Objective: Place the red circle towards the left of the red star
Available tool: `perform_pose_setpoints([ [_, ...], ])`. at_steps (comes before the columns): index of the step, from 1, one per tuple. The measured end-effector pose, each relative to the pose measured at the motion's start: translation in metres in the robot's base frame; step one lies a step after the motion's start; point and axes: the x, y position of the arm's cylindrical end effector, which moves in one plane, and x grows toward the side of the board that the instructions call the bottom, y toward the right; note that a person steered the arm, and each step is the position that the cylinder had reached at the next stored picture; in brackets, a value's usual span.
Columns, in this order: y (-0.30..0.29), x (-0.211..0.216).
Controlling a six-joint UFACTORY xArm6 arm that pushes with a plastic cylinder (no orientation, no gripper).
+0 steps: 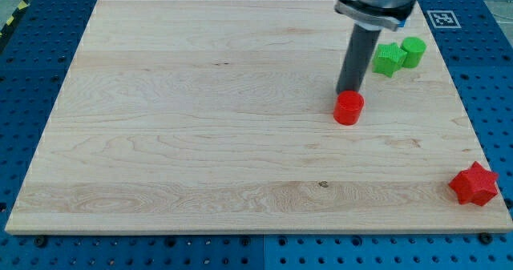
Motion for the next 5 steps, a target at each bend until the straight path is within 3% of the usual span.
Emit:
perform_pose_setpoints([
  [2,0.019,0.098],
  [4,-0.032,0.067],
  [5,-0.042,0.101],
])
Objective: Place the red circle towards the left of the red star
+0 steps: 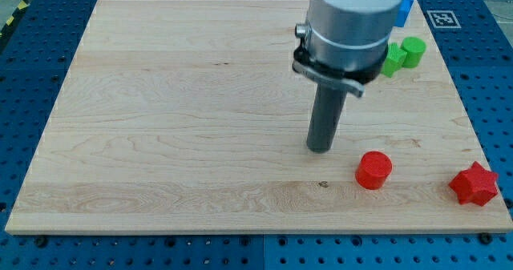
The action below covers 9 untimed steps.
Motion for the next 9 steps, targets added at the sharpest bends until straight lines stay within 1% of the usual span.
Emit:
perform_pose_setpoints([
  [2,0.048,0.032],
  [4,0.054,0.036],
  [6,0.1,0.037],
  [9,0.107,0.037],
])
